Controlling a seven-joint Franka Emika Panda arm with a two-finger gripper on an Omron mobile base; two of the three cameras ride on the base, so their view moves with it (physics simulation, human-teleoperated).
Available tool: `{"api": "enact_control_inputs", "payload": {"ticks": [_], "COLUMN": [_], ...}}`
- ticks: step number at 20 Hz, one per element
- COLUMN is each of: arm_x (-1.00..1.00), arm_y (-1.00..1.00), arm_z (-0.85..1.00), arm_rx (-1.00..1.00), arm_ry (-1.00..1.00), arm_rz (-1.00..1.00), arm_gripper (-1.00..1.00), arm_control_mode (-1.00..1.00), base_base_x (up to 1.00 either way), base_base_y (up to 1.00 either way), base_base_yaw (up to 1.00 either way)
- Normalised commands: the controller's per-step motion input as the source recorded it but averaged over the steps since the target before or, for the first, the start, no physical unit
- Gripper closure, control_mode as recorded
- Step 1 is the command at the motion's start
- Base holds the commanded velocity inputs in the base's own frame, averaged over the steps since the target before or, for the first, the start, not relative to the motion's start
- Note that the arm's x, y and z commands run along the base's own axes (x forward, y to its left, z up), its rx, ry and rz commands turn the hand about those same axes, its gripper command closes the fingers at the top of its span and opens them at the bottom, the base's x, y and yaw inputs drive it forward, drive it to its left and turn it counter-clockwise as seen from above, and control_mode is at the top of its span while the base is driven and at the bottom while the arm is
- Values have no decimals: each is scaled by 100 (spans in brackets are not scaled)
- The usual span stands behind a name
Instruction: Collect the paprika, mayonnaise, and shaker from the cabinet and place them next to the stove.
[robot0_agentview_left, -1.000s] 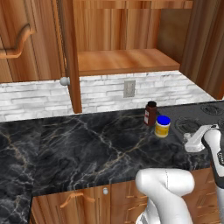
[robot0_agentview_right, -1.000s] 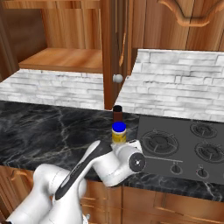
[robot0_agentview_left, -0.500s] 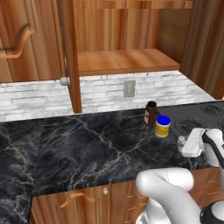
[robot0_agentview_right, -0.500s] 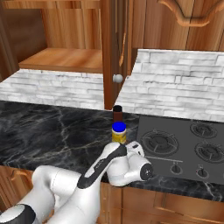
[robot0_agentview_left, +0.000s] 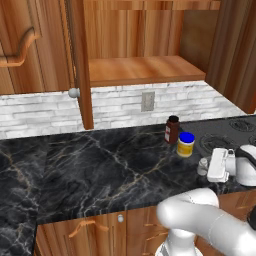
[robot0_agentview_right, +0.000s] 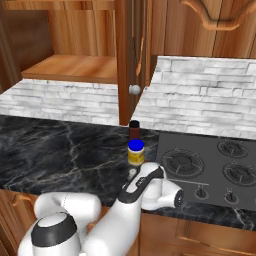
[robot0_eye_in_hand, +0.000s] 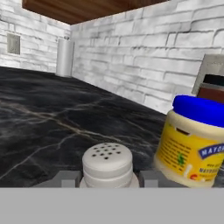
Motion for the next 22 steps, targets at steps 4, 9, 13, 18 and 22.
{"api": "enact_control_inputs", "payload": {"ticks": [4,9,13,18,22], "arm_x": [17,13,8,0,-4], "arm_y": [0,0,0,0,0], "arm_z": [-20,-16,-14,-6,0], "arm_rx": [3,1,0,0,0], "arm_ry": [0,0,0,0,0], "arm_rz": [15,12,11,6,1], "arm_gripper": [100,100,-100,-100,-100], "arm_control_mode": [-100,-100,-100,-100,-100], "base_base_x": [0,0,0,0,0], "base_base_y": [0,0,0,0,0], "base_base_yaw": [0,0,0,0,0]}}
